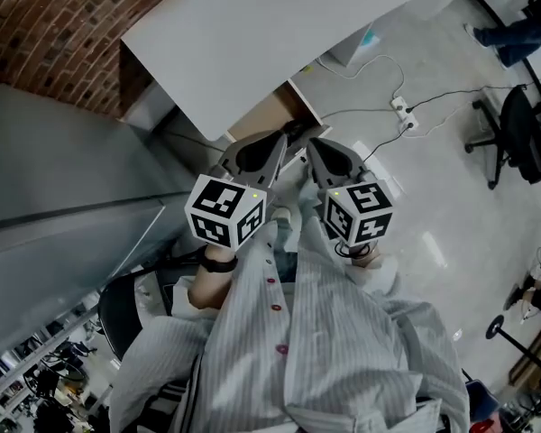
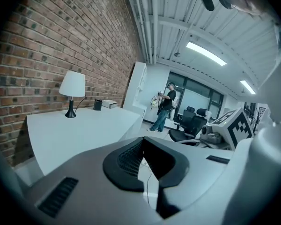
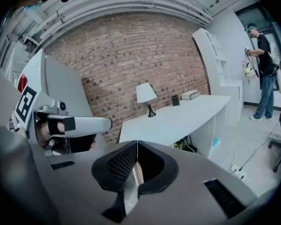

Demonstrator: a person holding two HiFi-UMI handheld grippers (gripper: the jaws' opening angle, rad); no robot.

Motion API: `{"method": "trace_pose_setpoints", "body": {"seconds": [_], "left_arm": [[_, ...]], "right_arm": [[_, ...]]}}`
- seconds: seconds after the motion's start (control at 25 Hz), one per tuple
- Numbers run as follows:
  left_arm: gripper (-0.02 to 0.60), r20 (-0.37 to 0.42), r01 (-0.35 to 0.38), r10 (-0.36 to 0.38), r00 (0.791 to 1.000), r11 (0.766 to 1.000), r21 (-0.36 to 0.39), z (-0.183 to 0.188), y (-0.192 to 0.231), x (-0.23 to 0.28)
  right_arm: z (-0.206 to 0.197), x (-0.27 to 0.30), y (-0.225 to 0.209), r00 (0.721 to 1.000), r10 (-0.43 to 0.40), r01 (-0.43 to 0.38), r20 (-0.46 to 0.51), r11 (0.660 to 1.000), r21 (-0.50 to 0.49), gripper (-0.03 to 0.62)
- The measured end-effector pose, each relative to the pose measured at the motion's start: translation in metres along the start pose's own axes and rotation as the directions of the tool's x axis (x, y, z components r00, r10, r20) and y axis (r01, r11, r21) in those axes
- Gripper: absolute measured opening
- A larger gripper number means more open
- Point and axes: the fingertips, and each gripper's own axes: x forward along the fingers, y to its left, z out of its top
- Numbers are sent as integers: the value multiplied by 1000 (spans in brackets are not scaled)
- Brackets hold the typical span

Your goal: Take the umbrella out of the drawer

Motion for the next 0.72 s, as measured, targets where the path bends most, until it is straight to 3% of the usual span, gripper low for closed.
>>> {"method": "trace_pose_setpoints", "body": {"seconds": [0.48, 0.72], "left_arm": [[9, 51, -197, 202, 978, 976, -90, 62, 48, 84], [9, 63, -320, 333, 941, 933, -165, 64, 62, 103]], "right_arm": [[80, 69, -61, 975, 202, -211, -88, 972, -106, 35], [87, 89, -78, 934, 315, -341, -171, 927, -156, 35]]}}
